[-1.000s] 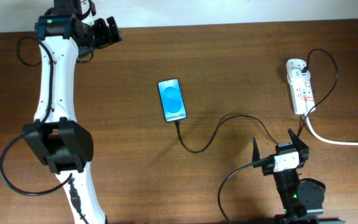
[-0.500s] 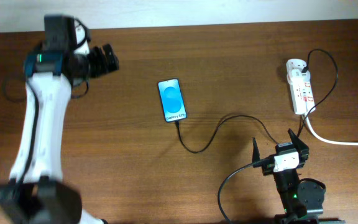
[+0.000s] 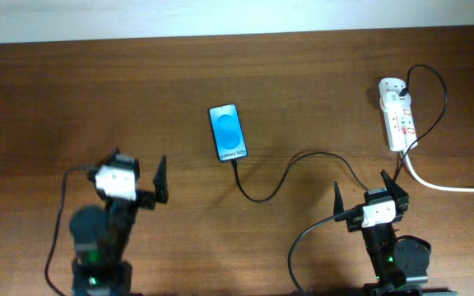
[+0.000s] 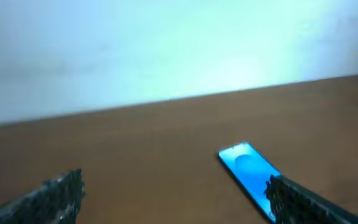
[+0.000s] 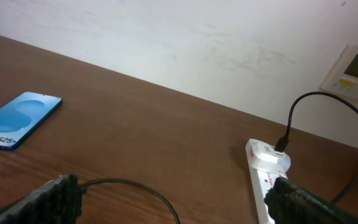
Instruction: Plug charger to phone and switch on socket
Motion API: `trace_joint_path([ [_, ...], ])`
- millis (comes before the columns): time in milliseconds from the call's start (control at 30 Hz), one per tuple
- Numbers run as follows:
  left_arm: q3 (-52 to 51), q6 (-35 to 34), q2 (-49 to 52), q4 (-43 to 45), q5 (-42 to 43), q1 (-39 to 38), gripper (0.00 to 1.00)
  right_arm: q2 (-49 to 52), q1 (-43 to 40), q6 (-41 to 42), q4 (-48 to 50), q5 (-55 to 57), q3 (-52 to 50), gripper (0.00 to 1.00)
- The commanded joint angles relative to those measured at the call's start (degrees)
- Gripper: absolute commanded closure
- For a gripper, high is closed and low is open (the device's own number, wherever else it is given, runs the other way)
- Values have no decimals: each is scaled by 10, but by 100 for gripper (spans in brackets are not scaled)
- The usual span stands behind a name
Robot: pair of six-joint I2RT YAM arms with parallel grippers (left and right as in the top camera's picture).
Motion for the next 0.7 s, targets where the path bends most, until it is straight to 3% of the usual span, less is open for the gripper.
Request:
trace_joint_path([
  [0, -79, 51, -97, 26, -19, -1, 1, -5, 4, 3, -1, -5, -4, 1],
  [333, -140, 51, -219, 8, -56, -1, 1, -5, 4, 3, -1, -5, -4, 2],
  [500, -140, 51, -283, -46, -55, -1, 1, -5, 4, 3, -1, -5, -4, 1],
  [667, -140, 51, -320, -170, -55, -1, 1, -5, 4, 3, -1, -5, -4, 2],
])
